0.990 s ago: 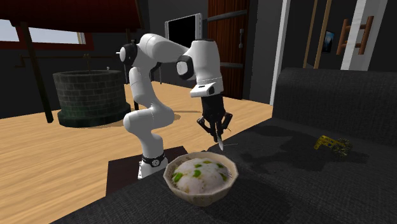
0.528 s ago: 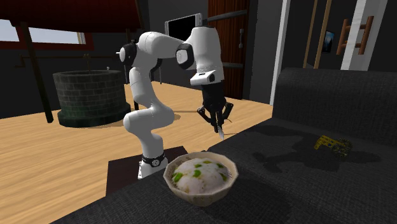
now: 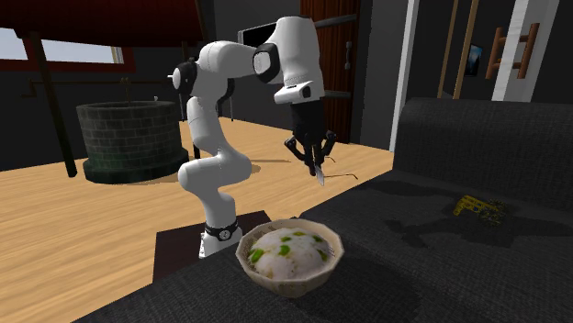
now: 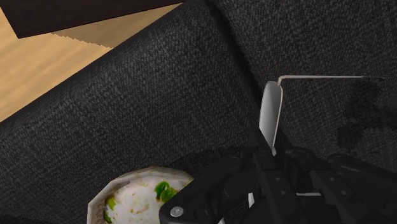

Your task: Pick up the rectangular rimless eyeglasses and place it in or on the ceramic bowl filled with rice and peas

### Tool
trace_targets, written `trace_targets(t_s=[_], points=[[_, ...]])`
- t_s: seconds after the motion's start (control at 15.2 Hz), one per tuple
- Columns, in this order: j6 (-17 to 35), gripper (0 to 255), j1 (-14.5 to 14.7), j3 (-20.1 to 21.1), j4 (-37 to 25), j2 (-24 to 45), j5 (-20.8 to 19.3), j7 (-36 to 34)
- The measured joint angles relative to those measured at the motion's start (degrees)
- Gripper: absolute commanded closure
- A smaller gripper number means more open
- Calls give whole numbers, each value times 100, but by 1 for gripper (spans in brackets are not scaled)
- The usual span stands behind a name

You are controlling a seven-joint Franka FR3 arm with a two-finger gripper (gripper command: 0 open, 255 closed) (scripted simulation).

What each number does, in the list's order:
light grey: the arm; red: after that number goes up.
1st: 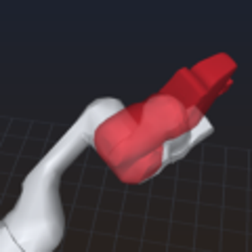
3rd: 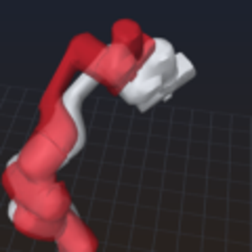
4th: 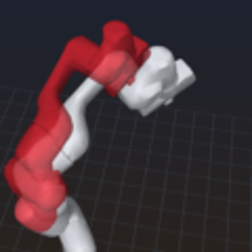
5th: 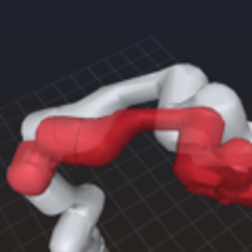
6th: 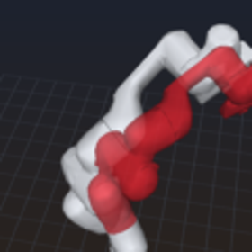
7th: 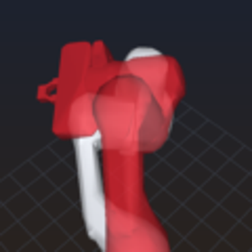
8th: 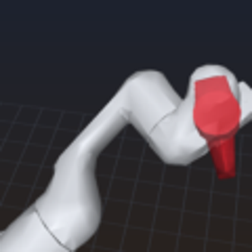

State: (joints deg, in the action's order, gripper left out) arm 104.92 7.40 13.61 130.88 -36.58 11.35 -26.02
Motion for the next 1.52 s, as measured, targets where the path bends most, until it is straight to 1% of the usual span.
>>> trace_targets(t_s=[0.33,0.46,0.92,1.12,1.19,1.32,1.39,1.52], points=[[-366,255,-25,-45,-434,68,-47,-22],[-398,255,-44,-80,-503,112,-69,15],[-269,255,-334,-703,-825,671,-345,807],[-159,255,-445,-928,-1050,1040,-428,1117],[-202,255,-488,-1018,-1231,1194,-460,1233],[-123,255,-564,-1177,-1426,1491,-498,1459],[-113,255,-613,-1279,-1642,1728,-517,1603],[-15,255,-661,-1374,-1647,1849,-528,1750]])
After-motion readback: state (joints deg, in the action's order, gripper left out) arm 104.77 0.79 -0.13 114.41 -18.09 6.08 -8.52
